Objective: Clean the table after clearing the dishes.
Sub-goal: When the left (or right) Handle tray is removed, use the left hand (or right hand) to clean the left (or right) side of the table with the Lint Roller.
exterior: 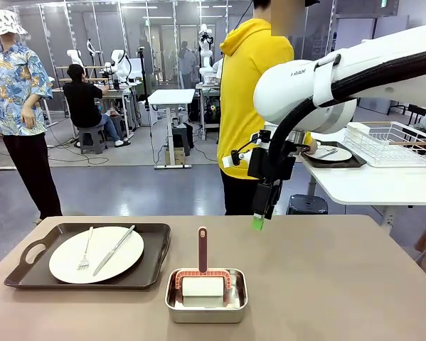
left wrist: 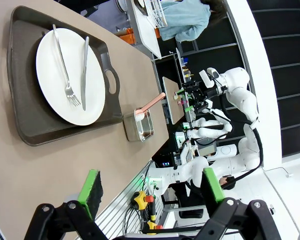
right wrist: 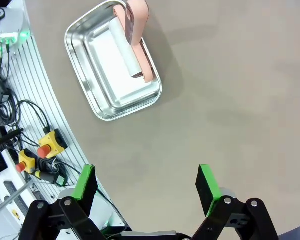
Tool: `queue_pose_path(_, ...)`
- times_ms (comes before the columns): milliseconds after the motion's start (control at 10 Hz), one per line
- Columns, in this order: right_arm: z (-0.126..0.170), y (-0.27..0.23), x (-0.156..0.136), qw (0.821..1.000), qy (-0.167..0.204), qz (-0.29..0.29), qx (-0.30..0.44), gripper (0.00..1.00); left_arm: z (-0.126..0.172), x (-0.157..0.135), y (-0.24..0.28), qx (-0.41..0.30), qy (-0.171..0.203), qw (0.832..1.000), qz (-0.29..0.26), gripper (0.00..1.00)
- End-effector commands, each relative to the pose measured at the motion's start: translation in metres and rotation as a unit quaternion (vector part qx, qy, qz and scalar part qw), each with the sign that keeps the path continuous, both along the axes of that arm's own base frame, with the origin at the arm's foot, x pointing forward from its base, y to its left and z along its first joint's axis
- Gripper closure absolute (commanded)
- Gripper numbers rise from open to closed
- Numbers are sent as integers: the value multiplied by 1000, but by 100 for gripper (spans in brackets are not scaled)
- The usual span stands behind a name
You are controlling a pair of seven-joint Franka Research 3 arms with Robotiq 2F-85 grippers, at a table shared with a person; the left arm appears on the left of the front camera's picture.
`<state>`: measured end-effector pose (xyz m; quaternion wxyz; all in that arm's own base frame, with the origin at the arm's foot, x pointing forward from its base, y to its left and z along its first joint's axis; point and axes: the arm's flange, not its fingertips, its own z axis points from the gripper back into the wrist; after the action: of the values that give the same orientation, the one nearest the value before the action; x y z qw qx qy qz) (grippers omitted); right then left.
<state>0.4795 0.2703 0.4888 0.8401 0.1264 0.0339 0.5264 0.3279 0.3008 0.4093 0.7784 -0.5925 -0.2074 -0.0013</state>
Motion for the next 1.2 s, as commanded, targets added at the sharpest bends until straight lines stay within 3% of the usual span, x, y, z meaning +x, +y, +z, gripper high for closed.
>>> queue_pose_path(0,-1,30,9,998,-36,51,-15,0,1,-2,1,-1,-4,1000,0,0)
queue_pose_path(500,-22,95,25,982,-38,174,-56,0,1,-2,1,-1,-4,1000,0,0)
queue_pose_path(700,-29,113,37,975,-47,206,-62,0,1,-2,1,-1,-4,1000,0,0)
queue_pose_path(1100,-49,145,38,970,-25,236,-55,0,1,-2,1,-1,-4,1000,0,0)
